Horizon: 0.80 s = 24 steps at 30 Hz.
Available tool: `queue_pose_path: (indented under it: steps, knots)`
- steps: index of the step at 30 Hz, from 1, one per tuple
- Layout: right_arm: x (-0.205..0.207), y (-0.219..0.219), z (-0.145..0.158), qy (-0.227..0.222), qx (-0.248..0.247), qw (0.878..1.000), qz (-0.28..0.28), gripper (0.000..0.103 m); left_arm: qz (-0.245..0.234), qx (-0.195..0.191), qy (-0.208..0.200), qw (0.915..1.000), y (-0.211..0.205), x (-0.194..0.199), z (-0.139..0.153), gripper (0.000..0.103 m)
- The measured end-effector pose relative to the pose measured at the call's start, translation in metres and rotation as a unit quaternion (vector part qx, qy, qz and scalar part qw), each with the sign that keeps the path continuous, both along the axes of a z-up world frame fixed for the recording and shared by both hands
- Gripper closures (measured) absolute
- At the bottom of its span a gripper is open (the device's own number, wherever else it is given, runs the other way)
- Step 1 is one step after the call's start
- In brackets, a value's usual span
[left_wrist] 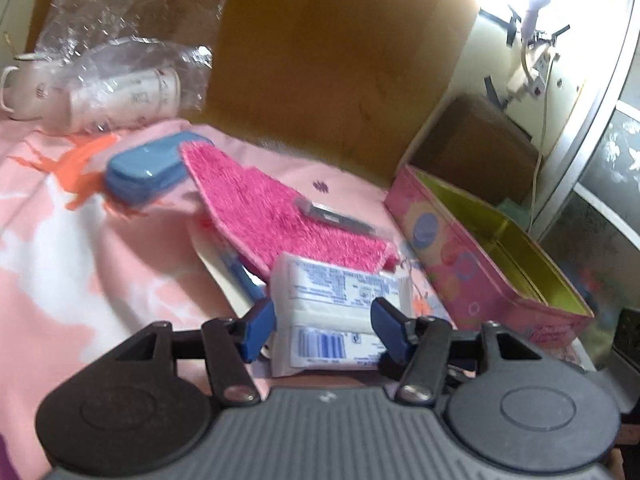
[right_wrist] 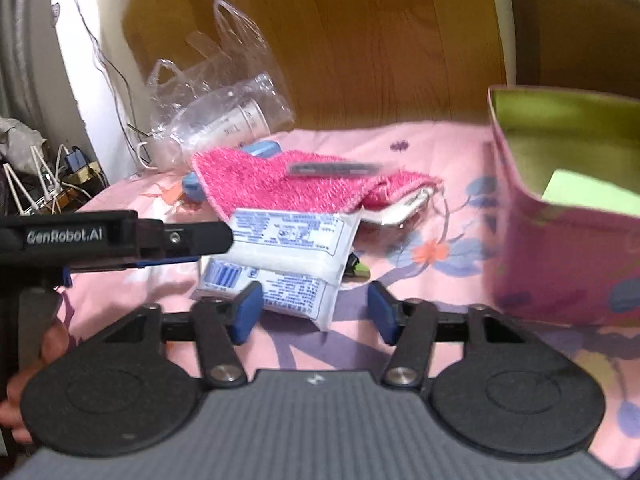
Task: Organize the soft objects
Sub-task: 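Grasp the white tissue packet with the left gripper, then carry the tissue packet into the pink tin and open the left gripper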
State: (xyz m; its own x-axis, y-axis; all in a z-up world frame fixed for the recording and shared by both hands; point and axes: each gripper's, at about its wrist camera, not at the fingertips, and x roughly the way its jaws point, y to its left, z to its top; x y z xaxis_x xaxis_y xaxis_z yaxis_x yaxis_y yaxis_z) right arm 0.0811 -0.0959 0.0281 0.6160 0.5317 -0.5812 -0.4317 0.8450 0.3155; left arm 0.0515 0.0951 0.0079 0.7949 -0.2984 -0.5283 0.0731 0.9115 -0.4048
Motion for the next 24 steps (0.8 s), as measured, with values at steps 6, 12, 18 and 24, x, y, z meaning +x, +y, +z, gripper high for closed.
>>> queue_pose_path:
  steps: [6, 12, 18, 24]
  knots:
    - [-0.028, -0.005, 0.003, -0.011, -0.013, 1.000, 0.012, 0.067, -0.032, 0.013, 0.017, 0.9993, -0.019, -0.011, -0.009, 0.059]
    - [-0.078, -0.026, 0.003, -0.034, -0.045, 0.998, 0.034, 0.069, -0.081, -0.005, 0.017, 0.9966, -0.042, -0.034, -0.005, 0.059]
    - [-0.112, -0.077, 0.002, -0.030, -0.031, 0.999, -0.025, 0.069, -0.149, 0.009, 0.032, 0.9883, -0.093, -0.036, -0.011, 0.058]
    - [-0.133, -0.119, -0.001, -0.030, -0.035, 0.995, -0.094, 0.069, -0.219, 0.042, 0.028, 0.9745, -0.156, -0.037, -0.010, 0.055]
